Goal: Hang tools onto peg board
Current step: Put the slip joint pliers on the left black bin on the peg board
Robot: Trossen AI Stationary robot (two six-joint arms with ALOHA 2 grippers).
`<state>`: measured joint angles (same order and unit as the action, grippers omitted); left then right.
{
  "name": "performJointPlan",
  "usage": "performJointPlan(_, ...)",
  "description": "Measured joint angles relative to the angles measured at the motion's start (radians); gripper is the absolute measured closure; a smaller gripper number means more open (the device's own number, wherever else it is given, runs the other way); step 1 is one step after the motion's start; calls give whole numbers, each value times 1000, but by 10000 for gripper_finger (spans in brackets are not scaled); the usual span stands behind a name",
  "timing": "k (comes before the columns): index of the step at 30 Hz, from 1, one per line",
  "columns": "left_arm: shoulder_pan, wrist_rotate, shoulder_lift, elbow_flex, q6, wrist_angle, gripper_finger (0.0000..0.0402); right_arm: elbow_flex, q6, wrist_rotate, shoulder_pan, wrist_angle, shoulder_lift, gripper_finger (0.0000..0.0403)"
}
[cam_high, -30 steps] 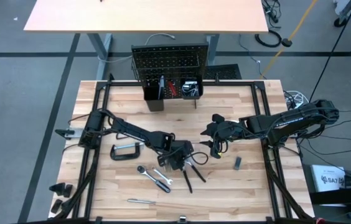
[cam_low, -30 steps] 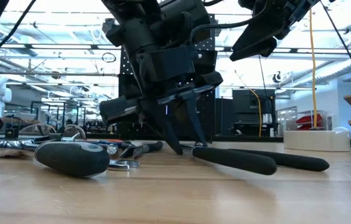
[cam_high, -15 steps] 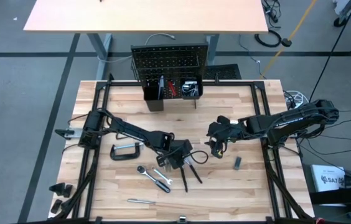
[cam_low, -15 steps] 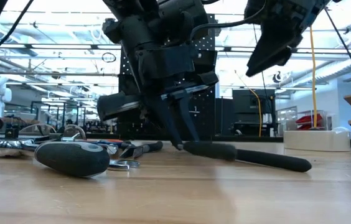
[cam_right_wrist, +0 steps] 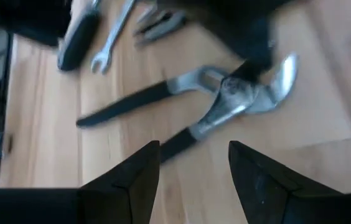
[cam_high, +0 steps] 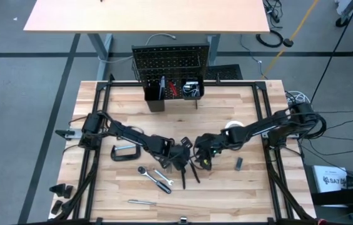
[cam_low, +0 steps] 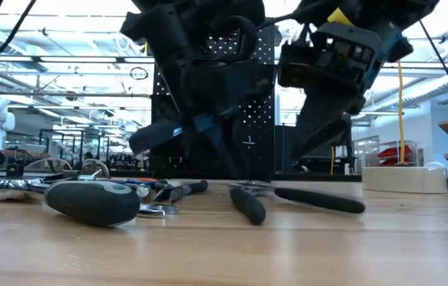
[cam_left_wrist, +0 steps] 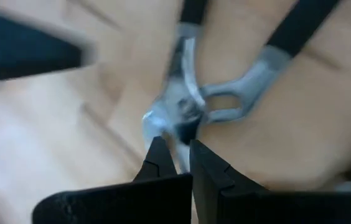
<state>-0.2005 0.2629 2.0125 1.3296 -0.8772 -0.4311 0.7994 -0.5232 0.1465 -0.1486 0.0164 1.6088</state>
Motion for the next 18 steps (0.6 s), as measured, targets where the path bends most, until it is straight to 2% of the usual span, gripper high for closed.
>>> performJointPlan(4, -25, 111, 0, 0, 2, 7, 401, 0, 40, 10, 6, -1, 26, 218)
performJointPlan(7, -32, 107, -2, 0, 57, -15, 401, -32, 34, -13, 12, -75, 26, 218)
performJointPlan(8, -32, 74, -2, 1, 100, -27, 401, -54, 17, -19, 14, -132, 26, 218)
performJointPlan(12, 4, -213, -41, -7, 287, -88, 401, -133, -138, -20, 32, -331, 29, 218)
performJointPlan(13, 16, -257, -61, -17, 322, -80, 401, -145, -178, -34, 34, -348, 29, 218)
performJointPlan(18, 20, -357, -103, -59, 431, -58, 401, -150, -237, -100, 27, -334, 30, 219)
